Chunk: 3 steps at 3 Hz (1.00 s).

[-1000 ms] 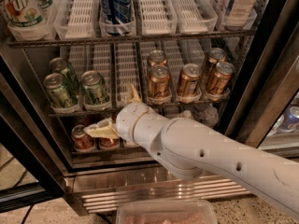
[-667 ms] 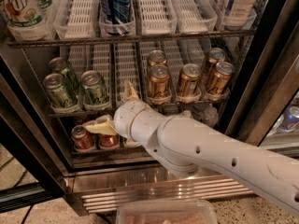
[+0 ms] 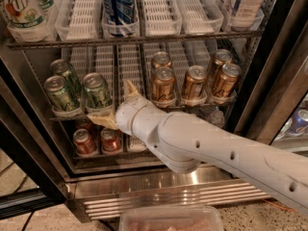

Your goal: Pick green can from middle shelf of fridge

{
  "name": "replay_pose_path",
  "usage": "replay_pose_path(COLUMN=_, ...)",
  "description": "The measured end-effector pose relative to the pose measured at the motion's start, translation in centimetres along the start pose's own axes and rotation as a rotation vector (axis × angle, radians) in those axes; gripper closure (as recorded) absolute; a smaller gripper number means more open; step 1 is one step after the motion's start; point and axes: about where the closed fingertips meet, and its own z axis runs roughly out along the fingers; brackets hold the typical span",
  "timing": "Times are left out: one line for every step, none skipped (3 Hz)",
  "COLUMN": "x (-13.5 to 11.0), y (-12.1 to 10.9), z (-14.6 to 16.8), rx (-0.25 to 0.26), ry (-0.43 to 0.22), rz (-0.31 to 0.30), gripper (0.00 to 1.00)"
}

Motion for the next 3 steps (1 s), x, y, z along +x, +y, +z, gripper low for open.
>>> replay_pose_path(x=-0.1, y=-0.2, z=0.7, rx=-0.004, ry=-0.005, rz=0.007, gripper=0.24)
replay_pose_path(x=-0.1, y=-0.3, z=1.5, rx=-0.008, ry=-0.011, rz=0.017, gripper=0.37)
replay_pose_path(x=-0.3, y=-0.3, z=2.5, rx=-0.024, ry=-0.020, rz=0.025, gripper=0.39)
